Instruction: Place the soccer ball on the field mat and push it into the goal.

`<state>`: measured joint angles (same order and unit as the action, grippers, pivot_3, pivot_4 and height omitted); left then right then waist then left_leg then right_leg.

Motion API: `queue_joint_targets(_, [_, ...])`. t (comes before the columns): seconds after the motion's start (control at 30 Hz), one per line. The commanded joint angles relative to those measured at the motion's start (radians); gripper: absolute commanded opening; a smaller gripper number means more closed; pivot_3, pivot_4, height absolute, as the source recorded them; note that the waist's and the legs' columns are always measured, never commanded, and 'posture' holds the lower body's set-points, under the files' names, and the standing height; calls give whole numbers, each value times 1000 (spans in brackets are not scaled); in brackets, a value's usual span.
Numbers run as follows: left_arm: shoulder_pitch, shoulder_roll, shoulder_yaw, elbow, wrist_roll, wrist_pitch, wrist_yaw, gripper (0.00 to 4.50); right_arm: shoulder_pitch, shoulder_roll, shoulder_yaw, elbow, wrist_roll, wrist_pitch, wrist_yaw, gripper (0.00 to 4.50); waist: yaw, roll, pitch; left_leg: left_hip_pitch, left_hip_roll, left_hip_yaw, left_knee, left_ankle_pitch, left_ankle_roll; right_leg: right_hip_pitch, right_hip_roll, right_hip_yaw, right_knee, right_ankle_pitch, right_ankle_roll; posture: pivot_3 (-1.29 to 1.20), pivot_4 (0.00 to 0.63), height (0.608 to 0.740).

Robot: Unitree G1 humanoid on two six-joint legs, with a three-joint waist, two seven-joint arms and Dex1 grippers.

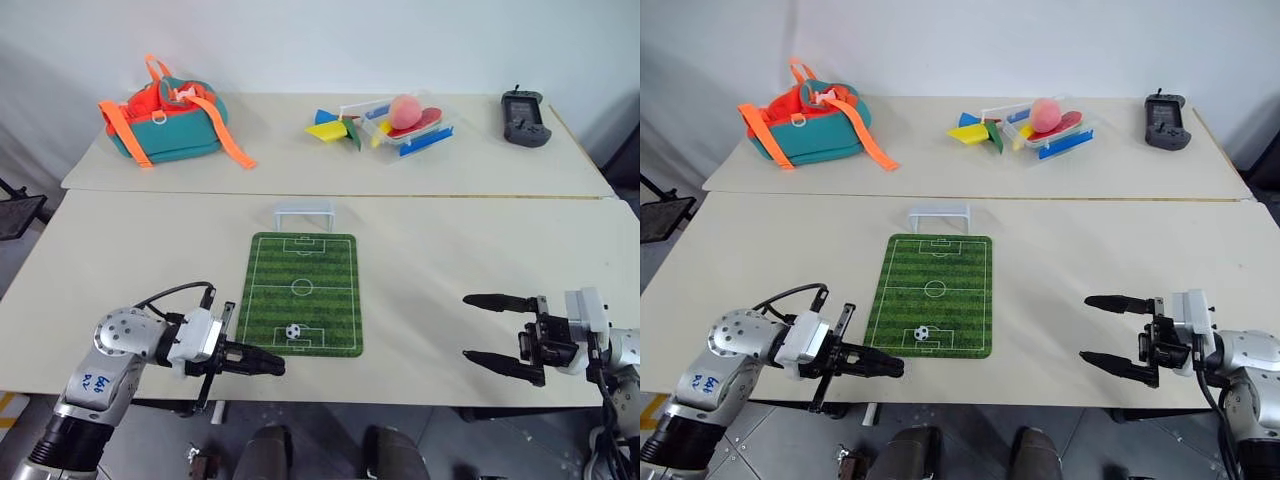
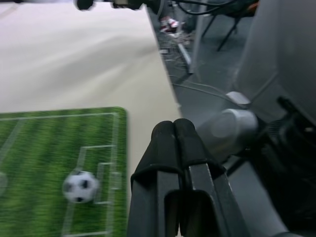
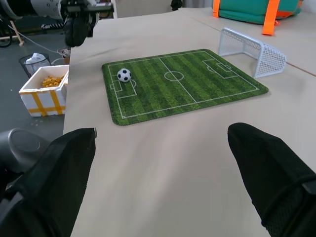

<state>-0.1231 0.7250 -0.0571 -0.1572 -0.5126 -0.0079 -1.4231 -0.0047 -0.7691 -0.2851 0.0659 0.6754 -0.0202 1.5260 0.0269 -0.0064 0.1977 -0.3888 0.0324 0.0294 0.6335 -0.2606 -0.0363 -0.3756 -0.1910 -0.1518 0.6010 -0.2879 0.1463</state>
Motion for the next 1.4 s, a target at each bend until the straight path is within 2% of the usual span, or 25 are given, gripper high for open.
queue_joint_targets(0.03, [-14,-16,-26,22,31,-19,-7,12,26,11,-31,-52,23,1,-2,4500,-1,0,0,0,0,0,0,0,0,0,0,0,0,0,0,0,150,740])
queue_joint_targets(0.3, [-142,-109,-78,243,221,-148,104,12,70,30,-35,-109,11,1,-68,4500,-2,0,0,0,0,1,1,0,0,0,1,1,0,0,0,0,150,740])
queue_joint_targets(0.47, [-250,-165,-64,412,357,-286,265,12,24,55,-37,-125,29,14,-135,4500,-4,0,0,0,0,1,2,0,0,0,1,2,1,0,0,0,150,740])
queue_joint_targets(0.6, [-363,-215,-16,527,454,-340,509,12,-41,77,-30,-115,34,30,-176,4500,-2,0,0,0,0,2,2,0,0,0,1,2,1,0,0,0,150,740])
queue_joint_targets(0.7, [-397,-229,10,531,432,-342,548,12,-70,82,-29,-111,38,43,-192,4500,-2,-1,0,0,0,2,2,0,0,0,1,2,5,1,1,0,150,740])
queue_joint_targets(0.8, [-378,-235,28,468,337,-284,494,12,-136,103,-22,-79,42,56,-218,4500,-7,-1,0,0,0,2,2,-1,0,0,1,2,5,2,2,0,150,740])
queue_joint_targets(0.93, [-340,-227,75,366,204,-107,466,12,-198,117,-17,-23,28,62,-220,4500,-6,-1,0,0,0,2,1,-1,0,0,1,2,4,2,2,0,150,740])
queue_joint_targets(1.13, [-226,-150,204,248,151,79,560,12,-250,112,-11,51,9,58,-201,4500,-10,-1,0,0,0,2,1,-2,1,0,1,3,4,2,2,0,150,740])
queue_joint_targets(1.2, [-194,-125,243,232,104,120,531,12,-263,103,-13,75,0,54,-192,4500,-9,-1,0,0,1,2,1,-2,1,-1,2,3,4,2,2,0,150,740])
queue_joint_targets(1.4, [-103,-26,382,315,107,45,502,12,-308,62,-14,158,-48,36,-146,4500,-10,-1,0,0,1,3,1,-2,0,-1,2,3,4,2,2,0,150,740])
